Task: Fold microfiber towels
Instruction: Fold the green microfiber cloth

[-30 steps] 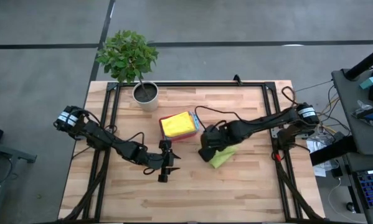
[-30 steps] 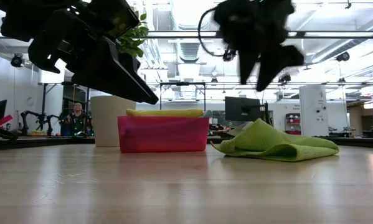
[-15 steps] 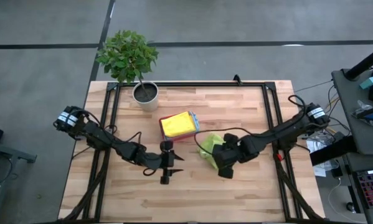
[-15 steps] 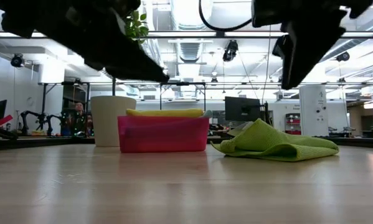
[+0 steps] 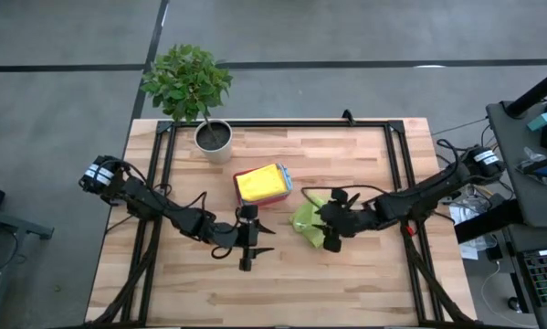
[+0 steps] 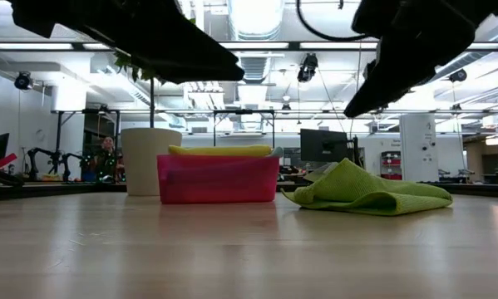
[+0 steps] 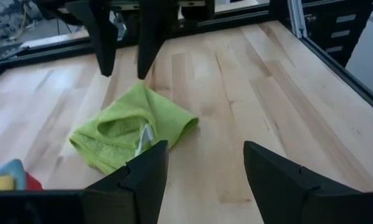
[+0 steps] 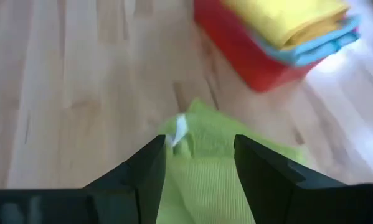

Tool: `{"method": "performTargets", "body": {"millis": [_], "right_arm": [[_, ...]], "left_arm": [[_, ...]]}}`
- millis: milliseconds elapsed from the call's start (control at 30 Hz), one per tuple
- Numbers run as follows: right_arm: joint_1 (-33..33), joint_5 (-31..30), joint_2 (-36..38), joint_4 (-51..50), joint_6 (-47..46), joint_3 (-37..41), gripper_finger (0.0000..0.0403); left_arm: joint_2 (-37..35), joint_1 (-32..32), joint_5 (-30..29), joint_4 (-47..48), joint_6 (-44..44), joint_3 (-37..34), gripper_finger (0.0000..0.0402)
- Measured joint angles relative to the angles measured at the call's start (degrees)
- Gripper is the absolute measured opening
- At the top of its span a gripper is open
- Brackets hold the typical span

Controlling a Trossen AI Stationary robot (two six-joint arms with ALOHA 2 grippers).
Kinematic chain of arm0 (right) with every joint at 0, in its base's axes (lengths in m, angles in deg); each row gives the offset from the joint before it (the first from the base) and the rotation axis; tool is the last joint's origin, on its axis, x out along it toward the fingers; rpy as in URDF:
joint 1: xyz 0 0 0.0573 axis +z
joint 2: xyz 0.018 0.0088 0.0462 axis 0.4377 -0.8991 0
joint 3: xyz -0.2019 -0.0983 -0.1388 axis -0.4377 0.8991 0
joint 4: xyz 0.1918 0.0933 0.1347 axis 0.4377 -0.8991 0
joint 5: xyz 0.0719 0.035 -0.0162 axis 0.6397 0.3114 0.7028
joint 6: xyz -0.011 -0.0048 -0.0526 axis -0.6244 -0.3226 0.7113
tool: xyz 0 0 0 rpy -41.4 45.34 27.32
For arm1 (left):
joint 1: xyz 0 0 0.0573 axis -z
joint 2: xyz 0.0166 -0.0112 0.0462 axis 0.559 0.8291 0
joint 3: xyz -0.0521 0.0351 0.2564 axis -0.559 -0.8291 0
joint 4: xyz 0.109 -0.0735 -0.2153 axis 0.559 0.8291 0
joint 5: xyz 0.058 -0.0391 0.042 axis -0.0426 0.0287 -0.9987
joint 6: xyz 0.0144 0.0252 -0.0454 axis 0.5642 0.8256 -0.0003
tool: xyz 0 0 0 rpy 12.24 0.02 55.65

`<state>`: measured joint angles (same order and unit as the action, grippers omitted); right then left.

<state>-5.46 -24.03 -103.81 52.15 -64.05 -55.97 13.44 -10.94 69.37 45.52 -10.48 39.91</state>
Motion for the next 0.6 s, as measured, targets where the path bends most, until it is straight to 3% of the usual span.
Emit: {"method": "performTargets", "body": {"millis": [367,467,600], "right_arm": [[-1.7,-2.5,3.9,36.6,13.0,15.8,0.0180],[-2.1,-2.5,4.6,38.3,14.2,15.9,0.0180],[-2.1,-2.2,6.3,31.4,14.5,14.7,0.0180]], "left_arm": [[3.2,-2.2,0.0,-0.1,-0.2,3.6,0.0193],[3.1,-1.6,3.2,3.8,-6.3,5.0,0.0193],[2.1,0.3,6.4,14.4,-13.6,6.6,0.0193]]}}
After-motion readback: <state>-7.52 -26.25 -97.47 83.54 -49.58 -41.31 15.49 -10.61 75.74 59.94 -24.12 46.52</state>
